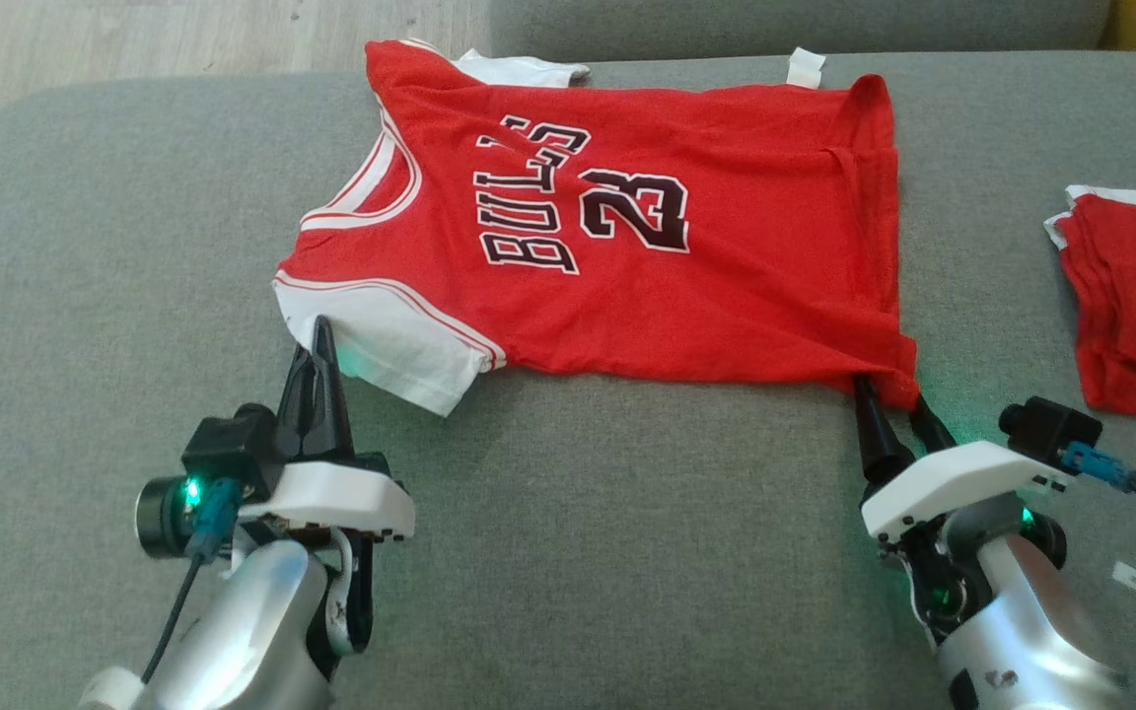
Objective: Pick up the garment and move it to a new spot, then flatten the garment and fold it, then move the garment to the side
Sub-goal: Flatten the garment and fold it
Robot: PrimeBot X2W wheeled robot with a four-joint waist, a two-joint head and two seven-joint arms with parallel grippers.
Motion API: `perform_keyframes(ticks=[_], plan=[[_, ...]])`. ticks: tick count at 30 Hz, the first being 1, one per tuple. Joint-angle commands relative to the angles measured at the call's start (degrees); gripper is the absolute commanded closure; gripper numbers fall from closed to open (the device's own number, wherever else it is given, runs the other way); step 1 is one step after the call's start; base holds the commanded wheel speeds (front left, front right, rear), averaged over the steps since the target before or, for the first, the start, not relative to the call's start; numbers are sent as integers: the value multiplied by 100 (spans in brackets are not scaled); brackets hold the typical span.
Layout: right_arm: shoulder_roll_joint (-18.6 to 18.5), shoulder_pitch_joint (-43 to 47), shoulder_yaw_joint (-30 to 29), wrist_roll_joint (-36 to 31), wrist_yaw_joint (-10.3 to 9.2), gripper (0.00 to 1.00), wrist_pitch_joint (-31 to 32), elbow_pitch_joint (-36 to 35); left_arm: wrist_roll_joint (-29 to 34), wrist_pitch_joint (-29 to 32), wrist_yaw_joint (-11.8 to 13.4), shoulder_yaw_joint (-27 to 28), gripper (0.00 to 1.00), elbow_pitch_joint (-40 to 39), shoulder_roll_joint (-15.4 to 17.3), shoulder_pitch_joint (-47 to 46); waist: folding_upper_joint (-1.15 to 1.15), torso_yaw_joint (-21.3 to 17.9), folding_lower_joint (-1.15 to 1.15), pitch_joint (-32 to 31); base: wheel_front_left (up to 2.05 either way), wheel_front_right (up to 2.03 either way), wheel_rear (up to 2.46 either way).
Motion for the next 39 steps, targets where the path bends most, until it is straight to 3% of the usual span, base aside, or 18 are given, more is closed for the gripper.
perform_keyframes(ticks=[1, 7, 14, 17, 23, 36, 37, 38, 39], plan=[[49, -74, 287, 119, -4, 0, -9, 70, 67, -55, -8, 194, 100, -141, 69, -283, 0, 15, 0, -14, 0, 0, 0], [49, -276, 550, 5, -4, 0, -432, 458, 106, -55, -35, 257, 100, -122, 61, -213, 0, 0, 0, -103, 0, 0, 0], [49, -418, 495, -950, -4, 0, -873, 739, 131, -55, -47, 307, 100, -118, 61, -165, 0, -74, 0, -165, 0, 0, 0], [49, -402, 357, -1673, -4, 0, -977, 724, 139, -55, -54, 318, 100, -114, 64, -149, 0, -115, 0, -168, 0, 0, 0], [49, -166, 108, -2634, -4, 0, -881, 280, 138, -55, -62, 320, 100, -84, 57, -114, 0, -165, 0, -199, 0, 0, 0], [49, 378, 216, -2601, -4, 0, -23, -968, 131, -55, -85, 290, 100, -36, 37, -211, 0, -145, 0, -115, 0, 0, 0], [49, 390, 230, -2610, -4, 3, 20, -1015, 133, -55, -85, 288, 100, -33, 38, -222, 0, -138, 0, -103, 0, 0, 0], [49, 401, 240, -2612, -4, 63, 63, -1055, 133, -55, -85, 286, 100, -29, 38, -232, 0, -132, 0, -94, 0, 0, 0], [49, 413, 249, -2613, -4, 100, 97, -1093, 133, -55, -87, 285, 100, -24, 39, -241, 0, -124, 0, -91, 0, 0, 0]])
